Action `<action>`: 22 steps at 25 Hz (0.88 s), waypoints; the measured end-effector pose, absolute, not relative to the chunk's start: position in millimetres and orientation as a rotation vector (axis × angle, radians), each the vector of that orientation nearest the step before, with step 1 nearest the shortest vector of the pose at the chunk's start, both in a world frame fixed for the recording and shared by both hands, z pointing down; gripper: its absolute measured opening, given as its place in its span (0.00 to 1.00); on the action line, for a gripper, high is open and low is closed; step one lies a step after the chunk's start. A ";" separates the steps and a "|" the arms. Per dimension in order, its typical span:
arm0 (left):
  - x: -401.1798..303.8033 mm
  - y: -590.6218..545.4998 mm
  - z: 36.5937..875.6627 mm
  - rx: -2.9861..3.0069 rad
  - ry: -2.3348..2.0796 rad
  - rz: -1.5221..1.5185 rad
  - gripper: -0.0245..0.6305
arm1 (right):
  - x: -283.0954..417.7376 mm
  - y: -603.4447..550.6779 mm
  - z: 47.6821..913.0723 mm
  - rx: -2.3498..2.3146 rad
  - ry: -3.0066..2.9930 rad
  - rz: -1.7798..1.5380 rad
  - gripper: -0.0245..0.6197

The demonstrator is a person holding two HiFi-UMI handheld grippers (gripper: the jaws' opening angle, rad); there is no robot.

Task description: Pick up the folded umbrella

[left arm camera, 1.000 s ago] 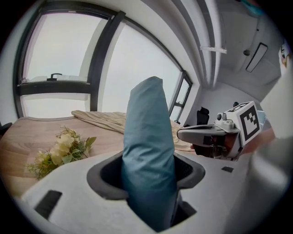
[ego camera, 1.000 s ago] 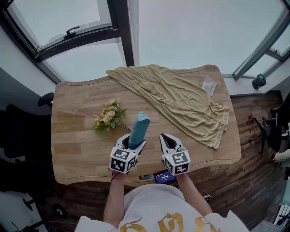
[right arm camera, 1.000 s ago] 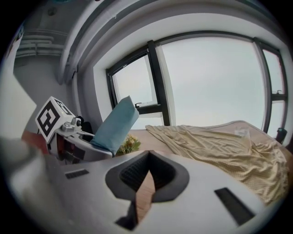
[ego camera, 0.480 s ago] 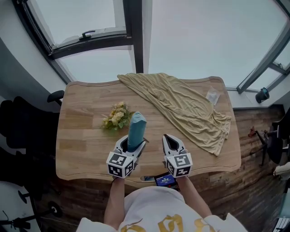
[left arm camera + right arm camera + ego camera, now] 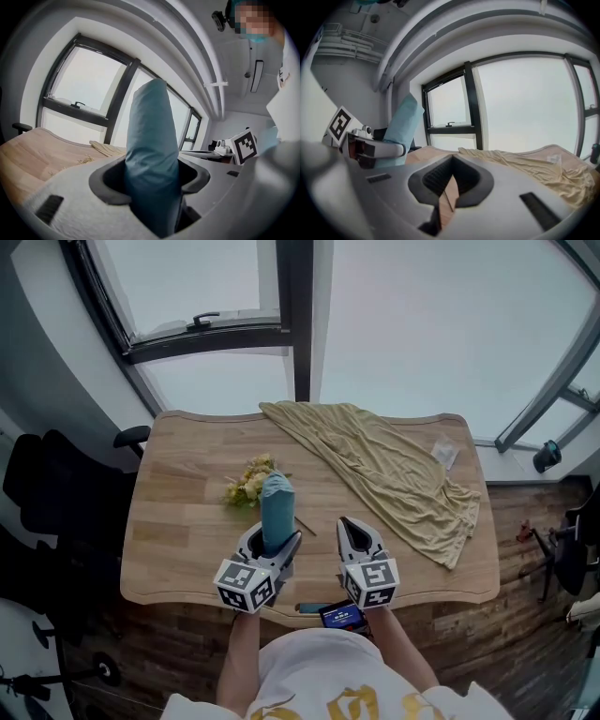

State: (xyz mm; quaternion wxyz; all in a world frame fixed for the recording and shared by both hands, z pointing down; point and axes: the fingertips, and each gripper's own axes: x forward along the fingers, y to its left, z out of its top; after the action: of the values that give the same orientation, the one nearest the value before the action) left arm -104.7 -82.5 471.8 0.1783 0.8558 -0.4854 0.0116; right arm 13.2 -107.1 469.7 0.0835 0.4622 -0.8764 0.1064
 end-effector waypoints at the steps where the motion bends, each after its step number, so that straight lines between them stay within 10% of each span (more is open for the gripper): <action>1: -106.1 -79.4 468.9 2.429 -1.380 0.027 0.46 | 12.7 -105.1 467.5 1.384 -2.619 0.306 0.05; 22: -124.6 -54.7 445.7 2.445 -1.435 -0.058 0.46 | 3.1 -77.7 451.4 1.396 -2.635 0.244 0.05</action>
State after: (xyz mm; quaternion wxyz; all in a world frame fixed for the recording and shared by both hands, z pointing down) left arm -124.6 -54.7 445.7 0.1523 0.8522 -0.5002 -0.0204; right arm 3.1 -77.7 451.4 0.0749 0.4651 -0.8783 0.0814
